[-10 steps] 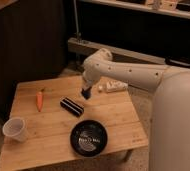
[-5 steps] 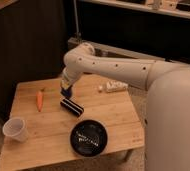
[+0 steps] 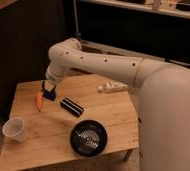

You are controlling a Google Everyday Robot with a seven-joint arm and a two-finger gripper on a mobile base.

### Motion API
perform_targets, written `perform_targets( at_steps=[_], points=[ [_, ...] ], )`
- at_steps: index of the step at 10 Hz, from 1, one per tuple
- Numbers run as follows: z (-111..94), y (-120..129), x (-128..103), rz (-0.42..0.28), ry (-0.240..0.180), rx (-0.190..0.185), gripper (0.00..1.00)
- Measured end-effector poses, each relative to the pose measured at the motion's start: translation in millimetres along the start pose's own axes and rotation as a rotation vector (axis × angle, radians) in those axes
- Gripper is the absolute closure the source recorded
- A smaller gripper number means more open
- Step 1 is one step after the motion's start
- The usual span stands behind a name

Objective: Place the white sponge in the ceramic cup

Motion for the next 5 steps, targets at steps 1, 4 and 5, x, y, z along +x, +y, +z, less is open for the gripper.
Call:
perform_targets(
  at_steps=[1, 4, 5],
  points=[
    [0.1, 0.1, 0.2, 0.000, 0.000, -0.001, 1.00],
    [0.7, 0.5, 0.1, 0.000, 0.000, -0.002, 1.00],
    [0.4, 0.1, 0.5, 0.001, 0.000, -0.001, 1.00]
  ],
)
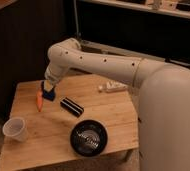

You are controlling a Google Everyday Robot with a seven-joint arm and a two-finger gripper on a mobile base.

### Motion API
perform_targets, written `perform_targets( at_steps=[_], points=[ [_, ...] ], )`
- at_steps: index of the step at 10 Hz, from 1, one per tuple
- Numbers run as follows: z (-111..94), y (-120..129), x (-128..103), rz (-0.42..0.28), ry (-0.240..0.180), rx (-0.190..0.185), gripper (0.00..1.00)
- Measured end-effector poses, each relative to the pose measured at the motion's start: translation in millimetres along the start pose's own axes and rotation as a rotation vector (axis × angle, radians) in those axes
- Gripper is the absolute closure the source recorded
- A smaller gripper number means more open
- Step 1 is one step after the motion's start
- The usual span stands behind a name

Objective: Place the white sponge in the ceramic cup

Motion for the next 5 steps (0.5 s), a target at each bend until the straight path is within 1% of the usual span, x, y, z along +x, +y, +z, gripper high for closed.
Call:
perform_targets(
  at_steps=[2, 4, 5],
  points=[
    [1, 1, 0, -0.004, 0.000, -0.001, 1.00],
    [-4, 9, -9, -0.051, -0.015, -0.010, 1.00],
    [-8, 26, -19, -0.101, -0.028, -0.021, 1.00]
  ],
)
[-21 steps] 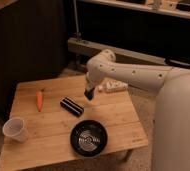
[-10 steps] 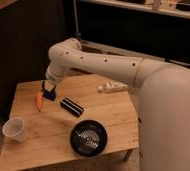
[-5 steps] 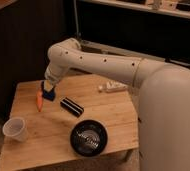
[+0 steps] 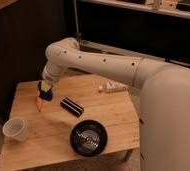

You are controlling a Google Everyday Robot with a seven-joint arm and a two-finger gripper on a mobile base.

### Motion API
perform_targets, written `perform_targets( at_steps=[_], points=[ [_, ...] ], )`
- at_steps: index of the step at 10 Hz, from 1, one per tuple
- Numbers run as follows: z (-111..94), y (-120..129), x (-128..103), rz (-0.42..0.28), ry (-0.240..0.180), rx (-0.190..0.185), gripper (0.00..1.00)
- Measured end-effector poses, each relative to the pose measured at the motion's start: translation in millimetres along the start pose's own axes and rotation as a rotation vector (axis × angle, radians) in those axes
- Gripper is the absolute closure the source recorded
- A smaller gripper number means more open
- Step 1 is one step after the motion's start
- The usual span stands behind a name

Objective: Place the white sponge in the ceramic cup

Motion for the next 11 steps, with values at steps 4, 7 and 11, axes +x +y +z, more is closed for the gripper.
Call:
perform_targets(
  at_steps=[4, 7, 11],
  points=[
    [-13, 73, -43, -0.207, -0.029, -0.050, 1.00],
    [3, 100, -70, -0.346, -0.022, -0.101, 1.00],
    [58, 123, -90, -0.462, 0.029, -0.174, 1.00]
  ],
)
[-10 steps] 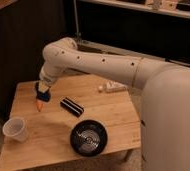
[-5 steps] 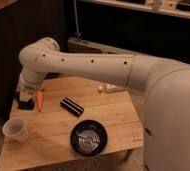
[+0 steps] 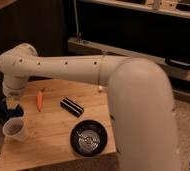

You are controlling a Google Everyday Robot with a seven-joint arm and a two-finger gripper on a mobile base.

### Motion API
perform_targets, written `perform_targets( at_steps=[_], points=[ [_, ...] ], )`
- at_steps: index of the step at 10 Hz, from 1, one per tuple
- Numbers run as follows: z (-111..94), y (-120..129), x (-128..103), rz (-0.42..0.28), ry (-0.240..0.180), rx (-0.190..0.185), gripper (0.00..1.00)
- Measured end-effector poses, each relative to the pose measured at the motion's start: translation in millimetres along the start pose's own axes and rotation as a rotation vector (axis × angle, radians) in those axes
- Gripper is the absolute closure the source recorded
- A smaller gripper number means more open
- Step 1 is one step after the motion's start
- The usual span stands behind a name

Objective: Place the white sponge in the ceramic cup

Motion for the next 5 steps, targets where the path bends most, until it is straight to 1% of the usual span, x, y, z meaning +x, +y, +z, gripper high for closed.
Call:
perform_targets(
  at_steps=[1, 3, 4, 5],
  points=[
    [5, 2, -5, -0.037, 0.002, -0.019, 1.00],
    [5, 11, -8, -0.159, -0.002, -0.061, 1.00],
    [4, 14, -9, -0.195, -0.004, -0.076, 1.00],
    [2, 16, -7, -0.212, 0.000, -0.087, 1.00]
  ],
)
